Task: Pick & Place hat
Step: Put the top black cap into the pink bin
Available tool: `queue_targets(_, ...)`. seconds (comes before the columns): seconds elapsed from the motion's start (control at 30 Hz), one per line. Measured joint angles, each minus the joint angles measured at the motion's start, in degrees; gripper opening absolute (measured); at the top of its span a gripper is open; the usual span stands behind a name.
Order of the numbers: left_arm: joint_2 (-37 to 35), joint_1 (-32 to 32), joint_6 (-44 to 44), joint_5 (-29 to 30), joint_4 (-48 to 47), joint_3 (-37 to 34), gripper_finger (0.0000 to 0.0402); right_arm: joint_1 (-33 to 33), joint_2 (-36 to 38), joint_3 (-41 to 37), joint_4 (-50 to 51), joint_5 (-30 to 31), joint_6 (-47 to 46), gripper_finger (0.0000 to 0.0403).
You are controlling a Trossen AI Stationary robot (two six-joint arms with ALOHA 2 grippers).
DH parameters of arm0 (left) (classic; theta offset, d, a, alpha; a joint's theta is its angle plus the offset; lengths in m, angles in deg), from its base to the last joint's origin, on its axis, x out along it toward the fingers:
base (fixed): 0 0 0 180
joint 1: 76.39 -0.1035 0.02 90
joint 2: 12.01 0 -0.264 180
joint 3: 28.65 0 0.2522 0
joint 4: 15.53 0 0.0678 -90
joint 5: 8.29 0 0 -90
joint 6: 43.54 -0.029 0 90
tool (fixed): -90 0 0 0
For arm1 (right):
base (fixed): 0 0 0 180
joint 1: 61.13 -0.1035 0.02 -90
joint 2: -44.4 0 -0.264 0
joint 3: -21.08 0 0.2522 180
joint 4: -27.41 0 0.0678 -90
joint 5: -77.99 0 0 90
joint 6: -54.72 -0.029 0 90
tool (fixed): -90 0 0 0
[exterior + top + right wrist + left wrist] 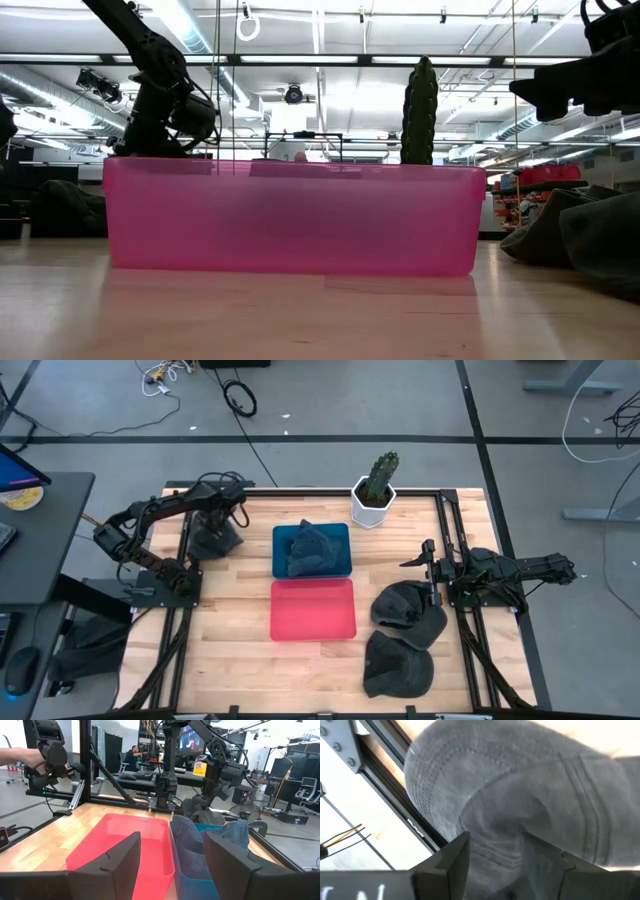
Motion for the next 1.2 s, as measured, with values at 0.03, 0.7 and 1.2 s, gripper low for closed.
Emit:
queue_targets(0.03, 0.00, 0.00, 0.78, 0.35, 0.72, 0.00, 0.0177, 0.01, 0.01, 0.00, 0.00, 0.01, 0.00, 0.0220)
queue_targets(0.7, 6.05, -1.33, 1.94, -2.78, 4.36, 0.02, 0.0176, 0.00, 0.02, 0.00, 0.00, 0.00, 0.02, 0.0220)
queue_targets(1.2, 7.41, 1.60, -2.13, 2.52, -1.44, 0.05, 0.0006, 0.02, 0.02, 0.00, 0.00, 0.00, 0.00, 0.0220)
